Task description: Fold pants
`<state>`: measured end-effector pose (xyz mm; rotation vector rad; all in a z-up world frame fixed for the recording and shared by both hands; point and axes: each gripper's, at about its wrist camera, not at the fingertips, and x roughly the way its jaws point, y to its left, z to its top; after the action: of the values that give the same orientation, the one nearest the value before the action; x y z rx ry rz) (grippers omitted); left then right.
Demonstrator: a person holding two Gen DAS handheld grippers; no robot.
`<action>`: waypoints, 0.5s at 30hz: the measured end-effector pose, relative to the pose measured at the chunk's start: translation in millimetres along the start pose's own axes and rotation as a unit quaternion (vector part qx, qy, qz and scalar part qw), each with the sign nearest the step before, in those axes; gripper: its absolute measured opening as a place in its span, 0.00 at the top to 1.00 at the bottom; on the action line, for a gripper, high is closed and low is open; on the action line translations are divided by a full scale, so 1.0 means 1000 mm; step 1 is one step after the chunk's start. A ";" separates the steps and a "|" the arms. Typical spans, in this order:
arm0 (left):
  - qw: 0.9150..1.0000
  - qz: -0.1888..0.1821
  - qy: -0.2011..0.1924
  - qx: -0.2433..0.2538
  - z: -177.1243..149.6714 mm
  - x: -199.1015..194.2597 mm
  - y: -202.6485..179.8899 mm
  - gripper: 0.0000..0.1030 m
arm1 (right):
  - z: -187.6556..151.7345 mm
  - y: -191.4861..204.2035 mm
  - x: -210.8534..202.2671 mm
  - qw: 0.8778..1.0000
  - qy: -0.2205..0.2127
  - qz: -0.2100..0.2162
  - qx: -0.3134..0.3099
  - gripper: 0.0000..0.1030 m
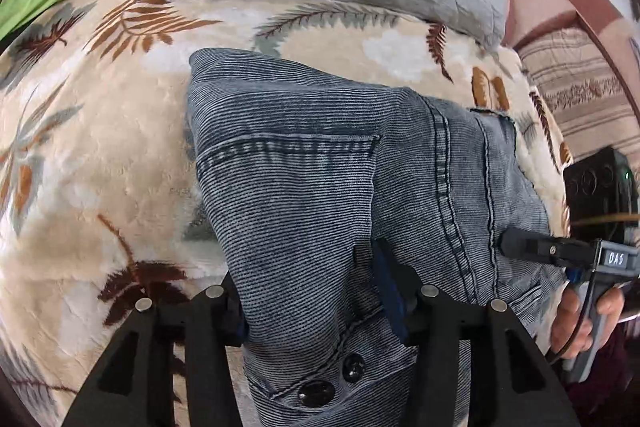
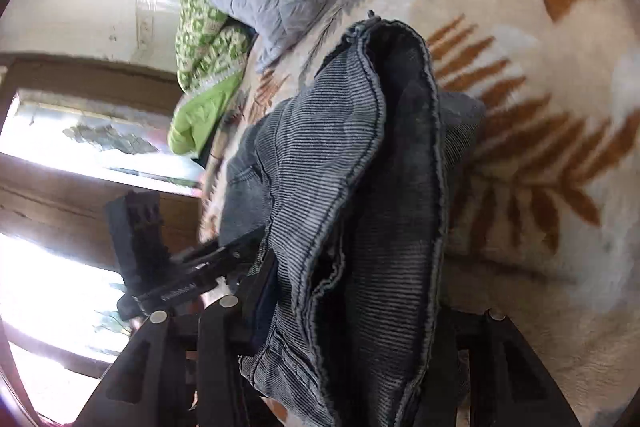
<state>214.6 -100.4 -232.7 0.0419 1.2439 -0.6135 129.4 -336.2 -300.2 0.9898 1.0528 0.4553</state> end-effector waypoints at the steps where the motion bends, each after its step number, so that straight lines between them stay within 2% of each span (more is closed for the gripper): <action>1: 1.000 0.003 0.001 0.005 0.001 -0.004 -0.004 0.50 | 0.000 0.000 -0.001 1.000 -0.005 0.001 -0.001 0.54; 5: 0.999 0.010 -0.012 0.029 -0.003 -0.022 -0.020 0.55 | -0.003 0.020 -0.010 1.000 -0.014 -0.007 -0.016 0.54; 8: 0.999 0.017 -0.025 0.043 -0.006 -0.034 -0.028 0.55 | -0.009 0.042 -0.022 0.999 -0.019 -0.020 -0.039 0.54; 10: 0.998 0.045 -0.015 0.029 -0.007 -0.021 -0.023 0.52 | -0.009 0.051 -0.026 0.997 -0.037 -0.038 -0.049 0.51; 11: 0.998 0.059 -0.002 0.029 -0.006 -0.010 -0.022 0.47 | -0.007 0.047 -0.023 0.997 -0.047 -0.058 -0.037 0.49; 12: 0.996 0.079 0.014 0.029 -0.008 0.001 -0.019 0.36 | -0.006 0.038 -0.016 0.995 -0.043 -0.087 -0.030 0.46; 13: 0.996 0.090 0.014 0.016 -0.010 0.002 -0.017 0.33 | -0.007 0.026 -0.009 0.994 -0.033 -0.106 -0.018 0.42; 14: 0.996 0.090 0.004 0.005 -0.013 -0.005 -0.017 0.33 | -0.009 0.015 -0.007 0.994 -0.029 -0.103 0.007 0.41; 15: 0.996 0.090 -0.003 0.004 -0.016 -0.014 -0.020 0.33 | -0.014 0.008 -0.014 0.996 -0.037 -0.080 0.031 0.41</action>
<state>189.0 -105.2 -219.6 0.1581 1.2158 -0.4617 111.6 -335.4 -288.5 0.9621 1.0750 0.2536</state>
